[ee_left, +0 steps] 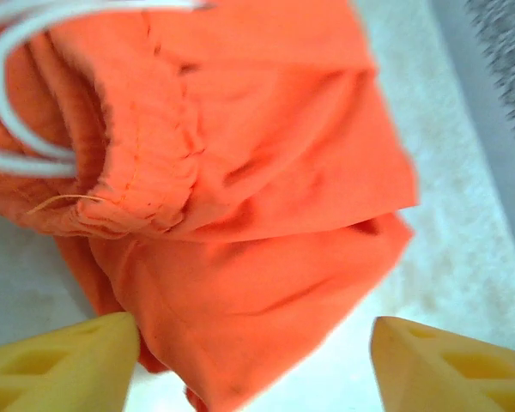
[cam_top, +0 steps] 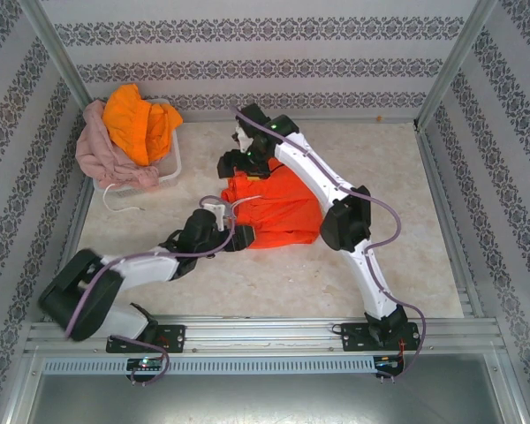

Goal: Fold and stack the shorts

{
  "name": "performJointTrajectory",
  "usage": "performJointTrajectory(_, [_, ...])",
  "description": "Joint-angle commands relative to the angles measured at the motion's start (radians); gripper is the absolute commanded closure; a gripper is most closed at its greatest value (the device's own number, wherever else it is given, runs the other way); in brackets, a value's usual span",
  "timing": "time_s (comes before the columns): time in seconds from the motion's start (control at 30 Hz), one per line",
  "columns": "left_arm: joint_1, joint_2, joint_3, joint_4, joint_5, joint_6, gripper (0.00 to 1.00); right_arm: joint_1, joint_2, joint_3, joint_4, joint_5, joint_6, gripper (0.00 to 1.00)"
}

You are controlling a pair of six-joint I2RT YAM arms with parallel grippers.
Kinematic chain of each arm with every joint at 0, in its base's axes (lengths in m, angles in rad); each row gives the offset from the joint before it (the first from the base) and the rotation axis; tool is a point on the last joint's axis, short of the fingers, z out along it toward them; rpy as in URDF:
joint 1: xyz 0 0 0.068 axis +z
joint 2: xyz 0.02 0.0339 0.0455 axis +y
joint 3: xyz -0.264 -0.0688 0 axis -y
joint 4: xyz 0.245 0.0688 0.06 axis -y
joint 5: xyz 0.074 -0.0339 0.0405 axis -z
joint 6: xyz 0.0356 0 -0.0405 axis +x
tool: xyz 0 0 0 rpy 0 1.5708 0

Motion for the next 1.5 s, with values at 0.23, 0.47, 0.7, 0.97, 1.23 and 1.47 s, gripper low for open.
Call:
performJointTrajectory(0.23, [0.137, -0.232, 0.17, -0.25, 0.046, -0.002, 0.07, -0.148, -0.603, -0.868, 0.672, -0.07, 0.183, 0.02])
performJointTrajectory(0.47, [0.202, 0.041, 0.351, -0.19, 0.203, -0.015, 0.1, -0.226, -0.72, -1.226, 0.852, -0.095, 0.241, 0.02])
performJointTrajectory(0.7, [0.272, 0.296, 0.535, -0.282, 0.224, 0.051, 0.18, -0.278, -0.72, -1.379, 0.927, -0.104, 0.255, 0.02])
performJointTrajectory(0.97, [0.275, 0.502, 0.791, -0.561, 0.12, 0.241, 0.25, -0.285, -0.66, -1.424, 0.955, -0.121, 0.246, 0.02])
performJointTrajectory(1.23, [0.276, 0.622, 0.887, -0.646, 0.095, 0.287, 0.34, -0.288, -0.644, -1.436, 0.964, -0.11, 0.241, 0.02])
performJointTrajectory(1.47, [0.275, 0.713, 0.945, -0.657, 0.096, 0.294, 0.45, -0.288, -0.597, -1.443, 0.979, -0.117, 0.244, 0.02])
